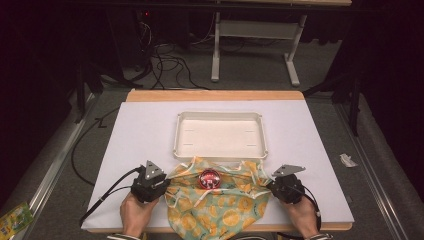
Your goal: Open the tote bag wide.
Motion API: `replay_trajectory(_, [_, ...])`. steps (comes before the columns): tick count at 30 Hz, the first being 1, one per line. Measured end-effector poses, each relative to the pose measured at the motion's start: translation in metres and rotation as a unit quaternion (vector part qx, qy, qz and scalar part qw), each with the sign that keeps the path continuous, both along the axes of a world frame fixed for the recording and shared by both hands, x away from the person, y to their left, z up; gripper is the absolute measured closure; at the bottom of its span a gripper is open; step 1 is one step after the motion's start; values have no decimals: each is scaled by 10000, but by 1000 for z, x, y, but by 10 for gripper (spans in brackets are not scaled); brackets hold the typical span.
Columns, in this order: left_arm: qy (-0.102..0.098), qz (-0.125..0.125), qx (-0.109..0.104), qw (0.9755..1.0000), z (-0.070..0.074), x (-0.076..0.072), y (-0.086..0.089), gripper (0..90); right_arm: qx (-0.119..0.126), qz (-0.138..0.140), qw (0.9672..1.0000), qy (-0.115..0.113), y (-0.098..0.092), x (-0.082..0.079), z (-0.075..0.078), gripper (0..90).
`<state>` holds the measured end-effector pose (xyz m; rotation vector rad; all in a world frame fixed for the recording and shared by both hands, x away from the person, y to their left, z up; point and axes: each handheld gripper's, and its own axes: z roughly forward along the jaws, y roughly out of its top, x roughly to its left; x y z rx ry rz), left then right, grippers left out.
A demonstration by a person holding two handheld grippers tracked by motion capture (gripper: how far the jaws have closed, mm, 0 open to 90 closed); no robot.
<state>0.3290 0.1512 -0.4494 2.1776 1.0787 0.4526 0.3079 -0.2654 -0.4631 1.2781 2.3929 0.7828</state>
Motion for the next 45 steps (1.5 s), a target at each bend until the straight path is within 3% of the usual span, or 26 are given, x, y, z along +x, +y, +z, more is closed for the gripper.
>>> replay_trajectory(5, [-149, 1, -323, 9994, 13, -11, 5, 600, 5, -12, 10000, 16, 1, 0, 0, 900])
replay_trajectory(8, [-261, -23, -362, 9990, 23, -18, 8, 571, -16, 21, 10000, 32, 3, 1, 1, 900])
replay_trajectory(16, [-538, -211, -724, 9957, 48, -27, 6, 563, -116, 100, 9999, 29, 12, 3, 1, 900])
replay_trajectory(19, [-573, -415, -762, 9946, 53, -31, 0, 577, -130, 127, 9998, 24, 12, 3, 1, 900])
replay_trajectory(20, [-540, -522, -768, 9942, 54, -32, -4, 596, -137, 134, 9998, 27, 12, 3, 1, 900])
replay_trajectory(22, [-315, -787, -986, 9915, 50, -32, -11, 636, -135, 131, 9998, 27, 12, 3, 1, 900])
replay_trajectory(28, [84, -1041, -796, 9913, 26, -25, -33, 762, -114, 173, 9998, 38, 13, 3, 1, 882])
replay_trajectory(32, [291, -1027, -627, 9923, 16, -20, -40, 796, 13, 291, 9996, -21, 14, -1, 9, 838])
replay_trajectory(36, [468, -1021, -584, 9920, 11, -17, -44, 815, 508, 361, 9973, -394, 10, -8, 40, 842])
replay_trajectory(39, [506, -991, -567, 9922, 9, -17, -46, 825, 532, 651, 9954, -450, 21, -8, 53, 855])
replay_trajectory(42, [564, -978, -516, 9923, 5, -15, -48, 827, 382, 895, 9947, -334, 40, -1, 49, 862])
replay_trajectory(45, [610, -931, -364, 9931, 0, -15, -51, 827, 358, 967, 9945, -168, 54, 9, 38, 867])
